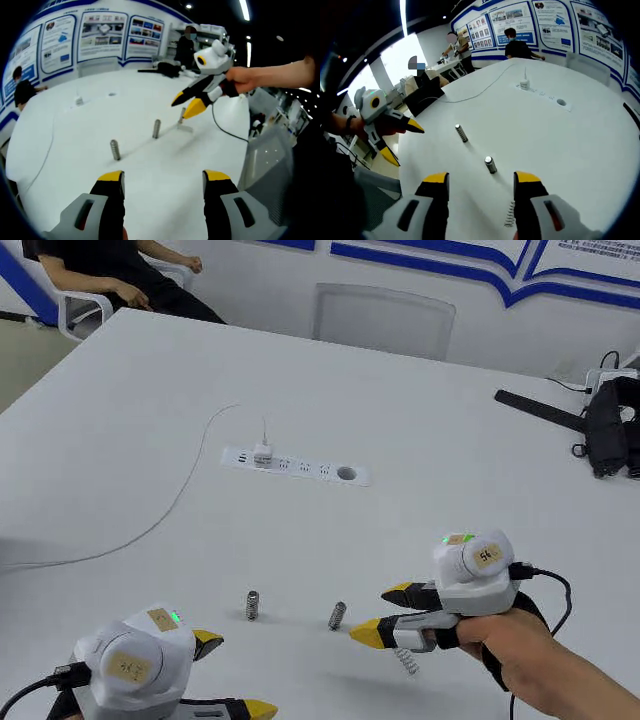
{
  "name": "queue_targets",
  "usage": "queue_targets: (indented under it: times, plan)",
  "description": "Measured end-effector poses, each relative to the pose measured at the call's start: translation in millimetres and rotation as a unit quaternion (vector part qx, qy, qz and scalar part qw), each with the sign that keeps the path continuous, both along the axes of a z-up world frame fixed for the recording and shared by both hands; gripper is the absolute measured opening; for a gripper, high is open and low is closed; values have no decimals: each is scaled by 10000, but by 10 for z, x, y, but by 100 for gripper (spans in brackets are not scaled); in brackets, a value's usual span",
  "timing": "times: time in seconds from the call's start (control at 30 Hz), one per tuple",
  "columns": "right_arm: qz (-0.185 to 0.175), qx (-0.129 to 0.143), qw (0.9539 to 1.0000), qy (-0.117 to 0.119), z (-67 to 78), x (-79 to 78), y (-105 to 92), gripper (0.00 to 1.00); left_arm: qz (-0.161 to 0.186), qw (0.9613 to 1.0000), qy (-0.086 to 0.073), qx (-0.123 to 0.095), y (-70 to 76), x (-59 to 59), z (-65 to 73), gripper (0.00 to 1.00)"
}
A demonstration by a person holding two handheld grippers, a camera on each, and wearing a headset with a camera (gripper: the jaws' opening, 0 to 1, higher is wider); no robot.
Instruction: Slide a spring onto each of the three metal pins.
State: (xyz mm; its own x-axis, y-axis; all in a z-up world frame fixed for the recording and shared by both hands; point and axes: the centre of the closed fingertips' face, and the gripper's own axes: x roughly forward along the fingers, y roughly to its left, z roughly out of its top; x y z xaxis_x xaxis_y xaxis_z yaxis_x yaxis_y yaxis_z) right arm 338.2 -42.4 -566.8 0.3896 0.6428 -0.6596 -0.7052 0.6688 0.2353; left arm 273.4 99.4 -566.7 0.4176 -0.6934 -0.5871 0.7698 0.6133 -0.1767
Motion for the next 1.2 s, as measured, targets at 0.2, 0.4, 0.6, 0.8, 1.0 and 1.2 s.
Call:
queue_targets:
  times: [0.2, 0.4, 0.6, 0.8, 1.0, 1.2]
  plan:
    - [-173, 12, 9998, -113, 41, -89, -96, 58, 21, 10000, -33, -7, -21, 47, 49, 65]
    - [-552, 256, 9979, -219, 125, -154, -226, 61, -7, 10000, -64, -6, -72, 88, 75, 65]
    - [-783, 322, 9960, -285, 168, -257, -404, 63, -4, 9999, -102, -20, -114, 142, 94, 65]
    - [-1010, 365, 9935, -366, 189, -325, -574, 65, -12, 9999, -124, -25, -152, 177, 109, 66]
    - [-1114, 342, 9924, -384, 167, -445, -703, 72, -23, 9999, -127, -10, -174, 212, 124, 66]
    - [-1257, 433, 9901, -455, 179, -552, -818, 75, -9, 9999, -154, -1, -193, 261, 150, 67]
